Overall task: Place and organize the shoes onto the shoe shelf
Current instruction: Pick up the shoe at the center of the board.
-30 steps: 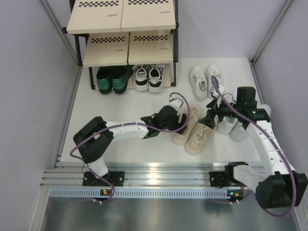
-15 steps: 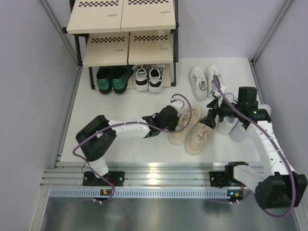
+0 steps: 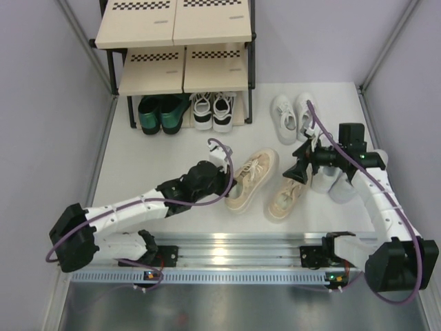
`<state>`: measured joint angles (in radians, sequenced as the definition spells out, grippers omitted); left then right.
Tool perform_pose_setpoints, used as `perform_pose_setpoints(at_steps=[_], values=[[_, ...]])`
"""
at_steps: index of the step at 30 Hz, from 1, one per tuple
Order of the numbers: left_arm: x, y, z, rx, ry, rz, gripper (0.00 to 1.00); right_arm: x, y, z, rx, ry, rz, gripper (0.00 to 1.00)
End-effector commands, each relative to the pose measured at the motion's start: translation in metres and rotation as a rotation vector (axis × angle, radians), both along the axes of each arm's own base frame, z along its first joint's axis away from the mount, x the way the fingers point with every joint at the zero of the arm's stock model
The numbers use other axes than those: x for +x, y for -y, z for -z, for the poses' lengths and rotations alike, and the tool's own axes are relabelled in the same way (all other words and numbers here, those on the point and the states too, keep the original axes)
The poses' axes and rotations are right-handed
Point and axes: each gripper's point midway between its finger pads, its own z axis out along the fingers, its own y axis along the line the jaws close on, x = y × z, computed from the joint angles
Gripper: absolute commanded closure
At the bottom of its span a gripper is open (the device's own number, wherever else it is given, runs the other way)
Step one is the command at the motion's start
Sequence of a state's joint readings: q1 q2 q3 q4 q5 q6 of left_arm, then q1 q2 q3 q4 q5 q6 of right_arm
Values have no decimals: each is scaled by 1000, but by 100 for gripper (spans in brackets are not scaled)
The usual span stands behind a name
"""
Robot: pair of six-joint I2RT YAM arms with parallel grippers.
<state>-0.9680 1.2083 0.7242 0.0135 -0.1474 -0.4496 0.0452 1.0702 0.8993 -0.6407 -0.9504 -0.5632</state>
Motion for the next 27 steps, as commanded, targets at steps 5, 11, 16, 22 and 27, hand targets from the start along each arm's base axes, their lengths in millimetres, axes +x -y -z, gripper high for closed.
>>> perform_pose_setpoints(at_steps=[5, 11, 16, 22, 27], values=[[-16, -8, -42, -164, 22, 5, 100, 7, -25, -30, 84, -43, -86, 1], [-23, -11, -52, -221, 10, 1, 100, 23, -56, -42, 136, -141, -62, 0], [-22, -10, -57, -242, 6, -6, 100, 53, -72, -57, 218, -243, 131, 1], [-17, -15, -66, -250, 37, -38, 100, 73, -81, -28, 185, -377, 399, 1], [-13, -16, -74, -246, 69, -49, 100, 72, -79, -5, 146, -437, 516, 0]])
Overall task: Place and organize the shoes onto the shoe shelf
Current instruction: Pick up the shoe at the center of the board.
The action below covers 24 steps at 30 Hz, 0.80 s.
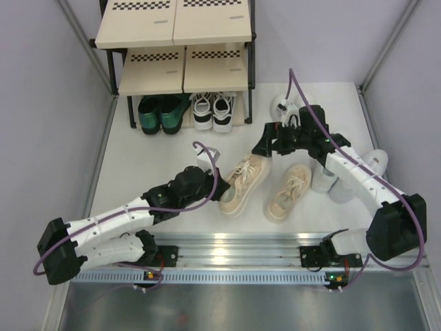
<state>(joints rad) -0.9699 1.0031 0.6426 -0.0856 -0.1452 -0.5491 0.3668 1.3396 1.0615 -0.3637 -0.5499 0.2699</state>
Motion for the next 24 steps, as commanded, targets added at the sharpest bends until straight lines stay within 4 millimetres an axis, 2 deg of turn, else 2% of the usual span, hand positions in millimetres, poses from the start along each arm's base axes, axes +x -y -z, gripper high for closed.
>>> perform_pose_setpoints(at_steps=[1, 3, 6, 11, 15, 18, 19, 21, 22, 23, 24], values=[[14, 12, -62, -158, 128, -23, 100, 12, -1, -2, 17, -32, 115, 0], [15, 12, -64, -156, 135, -29, 100, 5, -6, 4, 47, -90, 102, 1], [21, 13, -67, -151, 144, -48, 100, -10, -21, -2, 142, -134, 25, 1], [26, 18, -84, -179, 179, -52, 100, -13, -25, -2, 174, -159, 10, 3], [28, 23, -87, -189, 189, -40, 100, -16, -29, -9, 222, -155, -14, 12], [28, 27, -84, -189, 180, -28, 100, -17, -32, -19, 272, -156, -59, 31], [28, 29, -81, -185, 172, -24, 100, -17, -32, -19, 281, -162, -78, 43], [27, 32, -81, -205, 164, -19, 100, -20, -32, -27, 326, -161, -133, 58], [26, 33, -82, -217, 164, -17, 100, -20, -31, -29, 338, -159, -144, 75], [25, 34, -79, -227, 155, -16, 92, -18, -27, -31, 348, -156, -143, 81], [24, 35, -86, -270, 155, -17, 83, -19, -26, -35, 366, -143, -168, 88]])
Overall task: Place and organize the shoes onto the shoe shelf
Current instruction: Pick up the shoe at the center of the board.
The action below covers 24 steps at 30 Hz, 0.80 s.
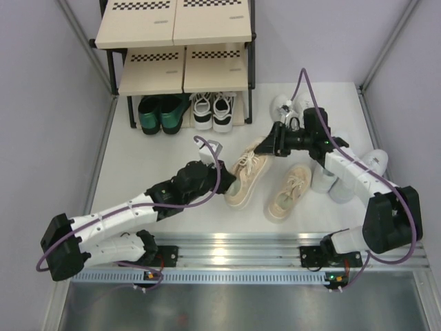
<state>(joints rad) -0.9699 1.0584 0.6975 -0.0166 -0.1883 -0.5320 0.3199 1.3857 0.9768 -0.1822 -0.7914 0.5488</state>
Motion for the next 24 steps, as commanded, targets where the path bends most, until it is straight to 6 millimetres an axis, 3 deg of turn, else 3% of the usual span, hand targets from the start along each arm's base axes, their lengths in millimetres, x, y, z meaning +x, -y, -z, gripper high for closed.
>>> perform_pose_setpoints(at_steps=[1, 2, 3, 5, 6, 9, 14, 15, 16, 17, 19, 24], values=[[3, 22, -66, -251, 91, 23, 72, -9, -5, -36, 133, 112, -134, 99], [3, 21, -64, -260, 82, 18, 51, -10, -2, -38, 149, 135, -152, 100], [0, 19, -72, -304, 69, 12, 43, -17, 0, -42, 178, 141, -195, 100], [-4, 16, -77, -331, 60, 9, 26, -13, 7, -44, 197, 181, -189, 100], [-8, 12, -84, -353, 63, 10, 22, -13, 9, -46, 202, 185, -188, 100], [-16, 0, -94, -379, 52, 5, 20, -2, 19, -49, 205, 187, -141, 100], [-33, -16, -84, -408, 13, 12, 18, 17, 31, -58, 251, 163, -68, 100], [-36, -16, -68, -397, -6, 19, 18, 20, 31, -57, 257, 150, -60, 100], [-39, -15, -63, -410, -12, 31, 18, 23, 31, -61, 280, 127, -50, 100], [-43, -11, -73, -472, -3, 65, 18, 27, 32, -67, 297, 148, -46, 100], [-48, -7, -63, -494, -18, 95, 18, 32, 32, -74, 325, 124, -34, 100], [-54, 8, -66, -527, -15, 174, 18, 44, 39, -99, 389, 138, -3, 100]])
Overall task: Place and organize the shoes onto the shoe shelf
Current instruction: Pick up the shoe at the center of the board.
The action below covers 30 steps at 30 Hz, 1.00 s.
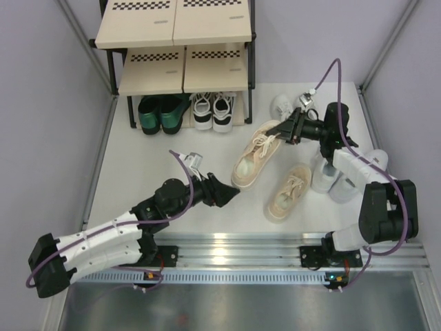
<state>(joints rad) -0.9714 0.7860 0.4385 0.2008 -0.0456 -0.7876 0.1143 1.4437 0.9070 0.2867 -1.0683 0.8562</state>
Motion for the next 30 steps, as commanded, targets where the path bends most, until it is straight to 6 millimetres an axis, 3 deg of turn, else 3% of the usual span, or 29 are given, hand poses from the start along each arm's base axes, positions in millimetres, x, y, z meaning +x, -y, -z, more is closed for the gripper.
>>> perform_pose_setpoints(at_steps=[1, 9, 13, 14, 20, 30], values=[[-9, 18, -48, -167, 86, 92, 18, 8, 4, -58, 99, 113, -14, 100], [-10, 39, -80, -283, 123, 163, 17, 6, 3, -50, 121, 70, -16, 100], [5, 33, -83, -337, 85, 66, 17, 2, 3, -53, 147, 79, -27, 100], [4, 31, -93, -381, 94, 63, 17, 1, 2, -55, 152, 90, -34, 100], [27, 15, -90, -424, 52, -99, 15, -7, 1, -58, 160, 105, -56, 100], [36, 16, -100, -483, 29, -138, 14, -15, -2, -56, 153, 121, -70, 100]])
